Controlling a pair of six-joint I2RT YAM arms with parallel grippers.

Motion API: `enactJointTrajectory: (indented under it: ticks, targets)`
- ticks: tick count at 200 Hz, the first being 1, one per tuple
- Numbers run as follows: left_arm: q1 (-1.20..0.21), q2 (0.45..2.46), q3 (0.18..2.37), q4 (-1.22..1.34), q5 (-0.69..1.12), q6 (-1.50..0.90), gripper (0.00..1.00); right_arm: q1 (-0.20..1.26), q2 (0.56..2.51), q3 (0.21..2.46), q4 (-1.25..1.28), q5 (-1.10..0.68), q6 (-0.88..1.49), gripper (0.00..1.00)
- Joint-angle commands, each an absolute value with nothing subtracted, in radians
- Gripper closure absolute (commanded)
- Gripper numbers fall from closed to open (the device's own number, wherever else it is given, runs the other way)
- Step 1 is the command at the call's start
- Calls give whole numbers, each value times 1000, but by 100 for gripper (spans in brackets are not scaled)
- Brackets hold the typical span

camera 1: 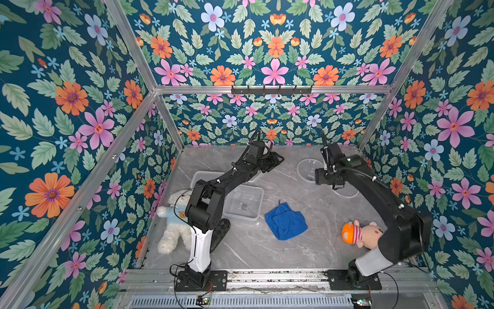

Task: Wipe the insides of the lunch boxes
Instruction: Place the lid at the center of the board, then pick up the cleaning item at the center of the board.

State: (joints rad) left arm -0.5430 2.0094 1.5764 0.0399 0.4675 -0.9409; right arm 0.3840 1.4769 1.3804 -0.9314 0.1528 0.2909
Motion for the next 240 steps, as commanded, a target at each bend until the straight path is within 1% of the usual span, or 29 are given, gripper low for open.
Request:
enactJointTrajectory:
  ticks: [1,14,36,66,125,155,161,176,185,188,189,191,193,197,203,206,208,240]
  targets:
    - [-540,1958,1563,3,418,-919,46,519,1358,1230,-878,79,379,28]
    - [-540,1917,1540,-14,389,-915,46,602,1305,1144,-838,32,431,28]
    - [-538,1859,1508,-66,357,-907,46,724,1276,1001,-717,-20,488,28]
    - [-538,1784,1437,-95,326,-908,46,863,1325,939,-634,8,505,27]
    - [-538,1683,1302,-84,279,-928,46,879,1529,936,-520,13,491,26]
    - [-538,1704,1303,-95,279,-915,46,879,1649,925,-457,-26,501,30]
    - [-538,1714,1309,-95,283,-910,46,879,1700,920,-450,-26,509,31]
    - [-538,1745,1330,-104,291,-899,46,880,1744,912,-457,-2,533,37]
    - [-537,1767,1348,-108,298,-891,46,879,1755,903,-463,12,541,44]
    - [-537,1774,1352,-110,300,-889,46,880,1755,899,-463,14,543,48]
    - [-537,1776,1354,-110,300,-888,46,880,1756,896,-464,16,545,50]
    - [-537,1781,1357,-110,304,-888,46,879,1755,895,-464,18,546,52]
    - [-536,1786,1361,-110,306,-886,46,879,1755,892,-466,21,547,55]
    - [-535,1797,1369,-110,310,-884,46,879,1754,888,-466,24,549,64]
    - [-533,1814,1380,-110,321,-880,46,879,1750,881,-473,39,549,87]
    - [-532,1821,1387,-110,327,-878,46,879,1747,878,-480,46,549,96]
    - [-532,1828,1392,-110,329,-876,46,879,1746,877,-484,52,549,99]
    - [-528,1936,1507,-129,371,-844,45,861,1684,909,-614,162,521,100]
